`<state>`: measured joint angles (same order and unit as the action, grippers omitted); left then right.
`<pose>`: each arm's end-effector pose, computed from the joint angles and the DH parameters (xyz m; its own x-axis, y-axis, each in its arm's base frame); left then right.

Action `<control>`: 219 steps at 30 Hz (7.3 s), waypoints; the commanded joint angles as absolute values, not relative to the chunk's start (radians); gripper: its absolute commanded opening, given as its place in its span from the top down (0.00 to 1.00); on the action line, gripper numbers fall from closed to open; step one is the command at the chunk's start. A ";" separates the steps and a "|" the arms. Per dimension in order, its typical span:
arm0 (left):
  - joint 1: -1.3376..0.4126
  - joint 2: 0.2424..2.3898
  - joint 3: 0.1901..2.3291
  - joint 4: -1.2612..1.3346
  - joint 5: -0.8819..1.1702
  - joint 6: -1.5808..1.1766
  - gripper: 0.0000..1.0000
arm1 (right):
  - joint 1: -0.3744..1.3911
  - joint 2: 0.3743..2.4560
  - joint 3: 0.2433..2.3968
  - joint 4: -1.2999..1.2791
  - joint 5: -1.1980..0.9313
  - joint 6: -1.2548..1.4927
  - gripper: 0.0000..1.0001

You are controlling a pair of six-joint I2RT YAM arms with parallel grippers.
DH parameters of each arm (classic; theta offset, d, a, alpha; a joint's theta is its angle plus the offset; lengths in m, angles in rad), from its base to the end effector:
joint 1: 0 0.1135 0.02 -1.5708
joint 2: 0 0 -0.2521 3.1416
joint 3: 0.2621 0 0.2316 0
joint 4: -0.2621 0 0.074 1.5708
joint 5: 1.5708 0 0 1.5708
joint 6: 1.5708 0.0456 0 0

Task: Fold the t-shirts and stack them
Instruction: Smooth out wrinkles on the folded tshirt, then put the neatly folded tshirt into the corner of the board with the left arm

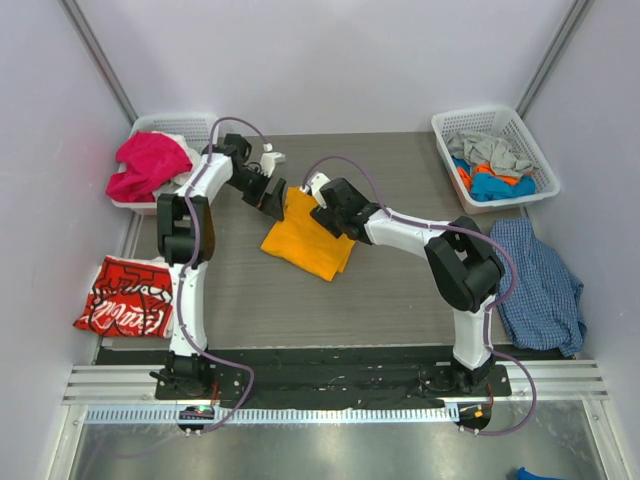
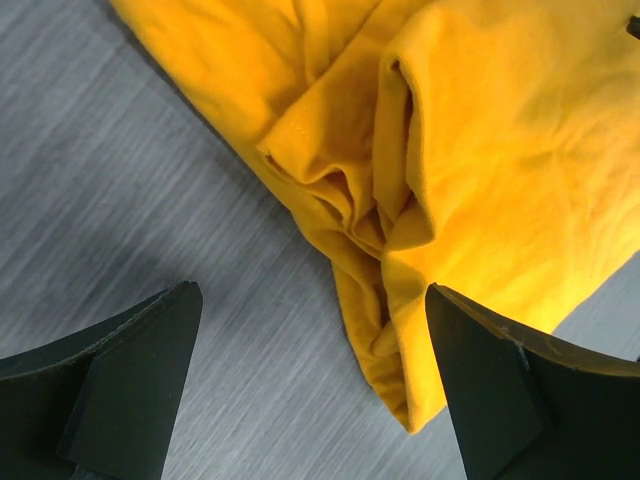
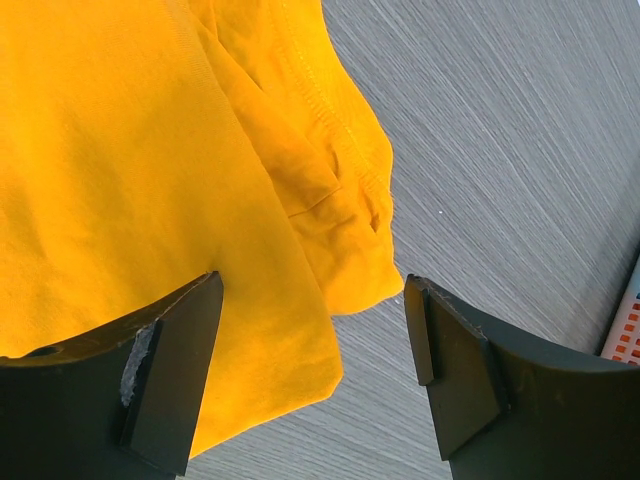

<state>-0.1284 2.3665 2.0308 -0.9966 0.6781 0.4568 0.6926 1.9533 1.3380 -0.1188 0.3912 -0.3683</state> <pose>0.4495 -0.0869 0.1665 -0.7561 0.4440 -0.4809 0.6465 0.6212 -0.4429 0.3325 0.2533 0.1895 -0.3469 -0.7203 -0.6007 -0.5331 0.6784 -0.5056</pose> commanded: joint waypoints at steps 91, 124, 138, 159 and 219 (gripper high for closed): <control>-0.255 1.657 1.253 -0.873 0.074 0.317 1.00 | 0.695 1.726 1.135 -0.083 0.456 -0.413 0.20; 0.207 1.381 1.328 -1.342 -0.264 0.819 1.00 | 0.693 1.698 1.034 -0.023 0.425 -0.466 0.21; 0.564 1.344 1.241 -1.249 -0.295 1.097 1.00 | 0.695 1.709 1.042 -0.028 0.419 -0.462 0.21; 0.704 1.627 1.324 -0.954 -0.359 1.079 1.00 | 0.693 1.706 1.057 -0.064 0.416 -0.460 0.21; 0.686 1.474 1.359 -1.012 0.282 0.781 0.51 | 0.736 1.695 1.035 -0.098 0.497 -0.425 0.20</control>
<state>0.6876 1.6161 1.2961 -0.8948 0.0921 0.8391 0.7311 1.7245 1.0393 -0.1535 0.4446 -0.4385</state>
